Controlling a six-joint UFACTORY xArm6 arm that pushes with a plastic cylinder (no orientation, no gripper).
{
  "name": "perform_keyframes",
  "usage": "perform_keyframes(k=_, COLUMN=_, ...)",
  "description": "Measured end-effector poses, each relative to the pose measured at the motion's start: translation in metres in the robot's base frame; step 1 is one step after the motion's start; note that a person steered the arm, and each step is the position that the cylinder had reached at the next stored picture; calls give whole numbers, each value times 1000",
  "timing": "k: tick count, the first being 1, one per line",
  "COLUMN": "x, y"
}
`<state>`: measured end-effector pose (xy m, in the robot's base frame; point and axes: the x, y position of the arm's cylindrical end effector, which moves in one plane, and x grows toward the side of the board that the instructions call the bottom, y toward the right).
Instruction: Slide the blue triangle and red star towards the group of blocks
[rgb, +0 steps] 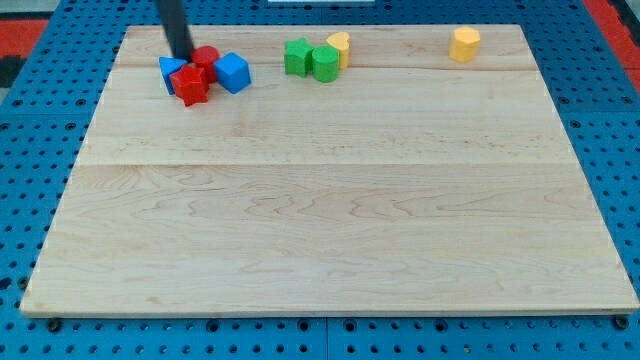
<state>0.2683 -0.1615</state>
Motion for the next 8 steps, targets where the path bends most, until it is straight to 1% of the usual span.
perform_keyframes(k=1, x=7, y=42)
perform_keyframes(k=2, x=7, y=-3)
perform_keyframes(k=3, x=-40, y=-44)
perform_keyframes(k=4, x=-32, y=-98)
perform_keyframes(k=5, x=13, y=-101)
perform_keyframes(k=6, x=32, y=-40)
perform_keyframes(k=7, x=32, y=52)
perform_keyframes(k=8, x=35, y=90)
